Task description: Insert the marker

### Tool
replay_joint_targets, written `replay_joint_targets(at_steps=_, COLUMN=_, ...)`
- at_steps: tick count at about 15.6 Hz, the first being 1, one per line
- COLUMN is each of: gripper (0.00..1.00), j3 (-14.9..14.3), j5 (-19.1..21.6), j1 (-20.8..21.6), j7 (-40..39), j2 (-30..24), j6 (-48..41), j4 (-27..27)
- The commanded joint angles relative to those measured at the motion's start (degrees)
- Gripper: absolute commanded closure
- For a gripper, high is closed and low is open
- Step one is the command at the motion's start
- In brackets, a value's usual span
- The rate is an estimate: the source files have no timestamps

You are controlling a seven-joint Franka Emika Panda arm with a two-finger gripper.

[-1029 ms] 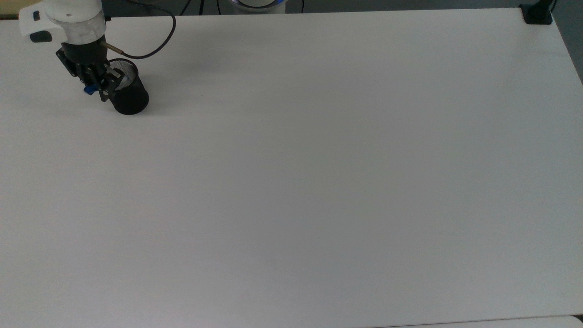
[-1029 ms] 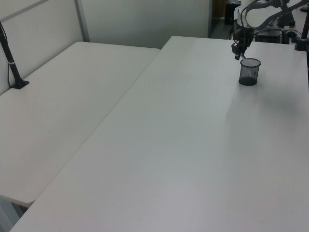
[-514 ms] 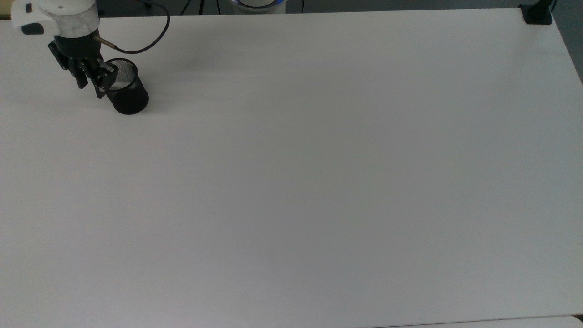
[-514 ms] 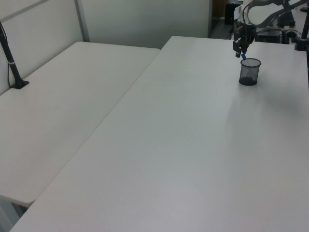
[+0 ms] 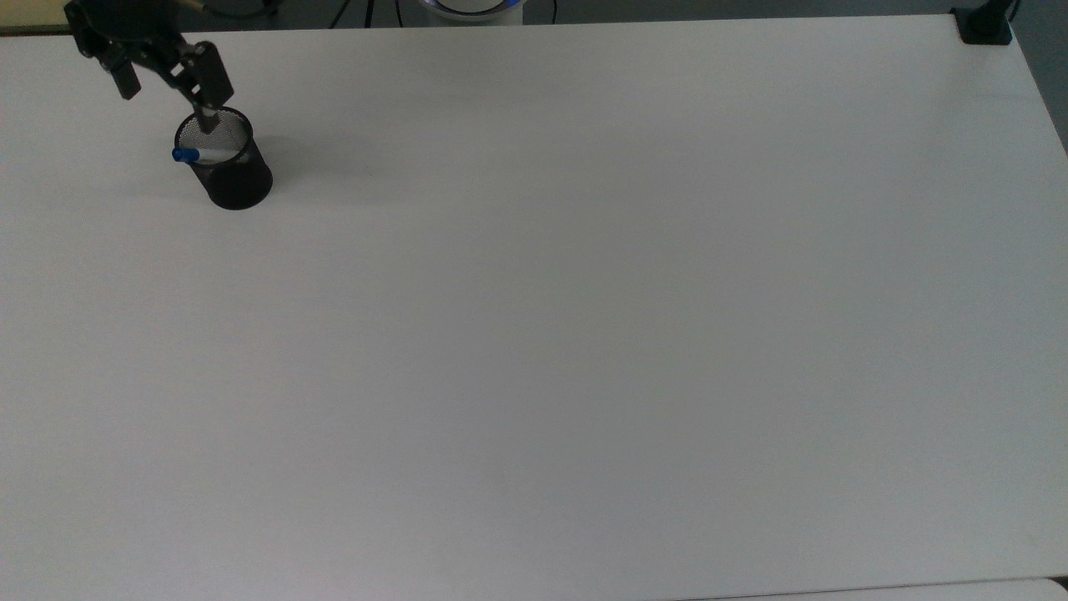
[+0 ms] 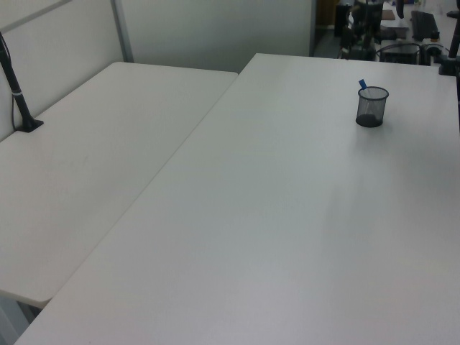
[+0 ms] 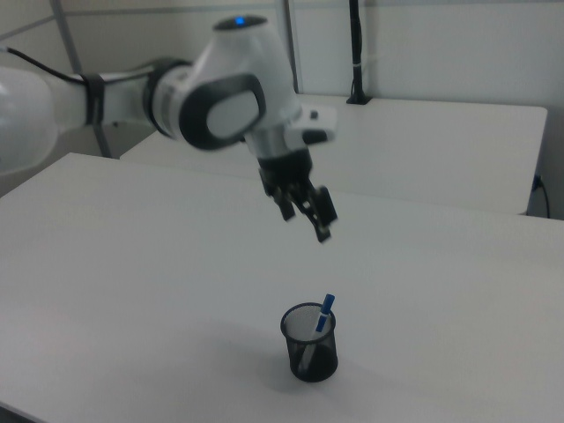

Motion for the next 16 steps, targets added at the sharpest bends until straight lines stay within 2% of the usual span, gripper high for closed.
replay_joint_targets(at_steps=1, gripper=0.0, j3=3.5, j5=1.3, j1=3.9, j7=-0.1, j2=0.0, j6=-12.5, j4=7.7)
replay_joint_targets(at_steps=4, gripper=0.0, j3=9.5, j5=1.2, j1=4.2, j7=0.1, j2=0.0, j6=-20.9, j4=10.4)
replay_joint_targets(at_steps=7, gripper=0.0, j3=12.1, j5=1.3, j1=7.6, j7=0.4, j2=-0.9, j6=-26.6, j4=10.7)
replay_joint_targets(at_steps=16, gripper=0.0, j3=11.9, j5=1.0, j1=7.4, j7=-0.4, j2=-1.2, j6=-25.9, j4=10.7)
